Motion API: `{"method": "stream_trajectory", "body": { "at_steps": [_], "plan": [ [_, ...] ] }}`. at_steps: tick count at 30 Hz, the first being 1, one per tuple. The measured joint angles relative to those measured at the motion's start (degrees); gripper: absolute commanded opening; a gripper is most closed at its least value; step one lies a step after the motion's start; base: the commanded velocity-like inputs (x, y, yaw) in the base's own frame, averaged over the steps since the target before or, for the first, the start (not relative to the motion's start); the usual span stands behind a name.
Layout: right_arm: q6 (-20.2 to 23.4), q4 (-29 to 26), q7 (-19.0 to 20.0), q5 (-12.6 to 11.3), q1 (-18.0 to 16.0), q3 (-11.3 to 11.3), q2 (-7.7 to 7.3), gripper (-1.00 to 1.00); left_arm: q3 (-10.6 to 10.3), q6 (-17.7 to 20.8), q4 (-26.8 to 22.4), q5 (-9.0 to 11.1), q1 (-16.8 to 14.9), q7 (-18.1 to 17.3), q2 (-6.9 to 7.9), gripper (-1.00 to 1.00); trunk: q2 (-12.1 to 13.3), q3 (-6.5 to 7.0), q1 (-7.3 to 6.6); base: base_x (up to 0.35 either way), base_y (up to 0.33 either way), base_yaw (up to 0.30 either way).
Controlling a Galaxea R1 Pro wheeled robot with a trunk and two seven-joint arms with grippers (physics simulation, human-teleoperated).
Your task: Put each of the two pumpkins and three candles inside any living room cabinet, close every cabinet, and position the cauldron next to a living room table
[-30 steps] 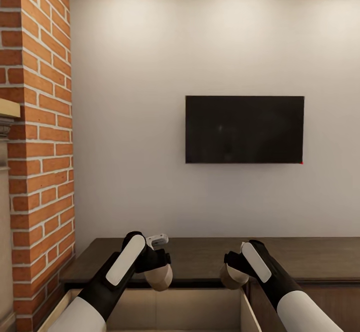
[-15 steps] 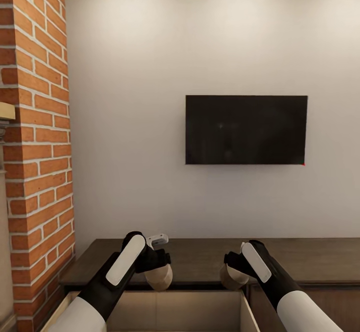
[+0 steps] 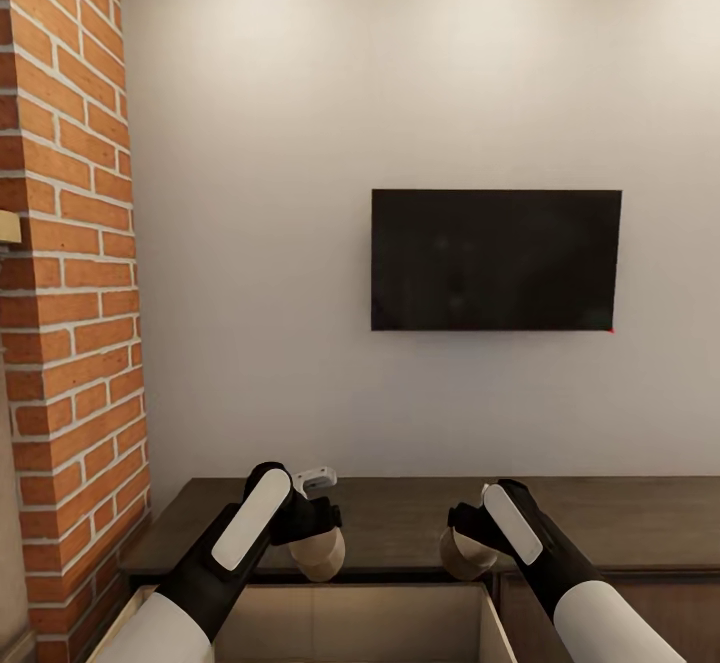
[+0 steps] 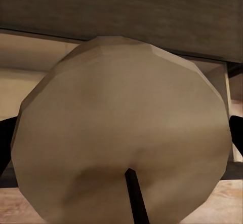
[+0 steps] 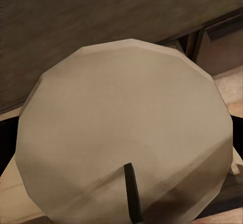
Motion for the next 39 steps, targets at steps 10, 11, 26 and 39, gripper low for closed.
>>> {"method": "stream_trajectory", "body": {
  "at_steps": [10,11,26,39],
  "plan": [
    [0.2,0.0,0.0,0.0,0.0,0.0,0.00,-1.00,0.0,0.0,0.0,0.0,0.0,0.0,0.00,-1.00,0.8,-0.58,-0.45,0.000,0.000,0.000],
    [0.2,0.0,0.0,0.0,0.0,0.0,0.02,-1.00,0.0,0.0,-0.1,0.0,0.0,0.0,0.00,-1.00,0.8,-0.68,-0.45,0.000,0.000,0.000],
    [0.3,0.0,0.9,0.0,0.1,0.0,0.02,-1.00,0.0,0.0,-0.1,0.0,0.0,0.0,0.00,-1.00,0.8,-2.09,-0.45,0.000,0.000,0.000],
    [0.3,0.1,1.0,0.0,0.0,0.0,-0.03,-1.00,0.0,0.0,-0.1,0.0,0.0,0.0,0.00,-1.00,0.8,-3.32,-0.45,0.000,0.000,0.000]
  ]
}}
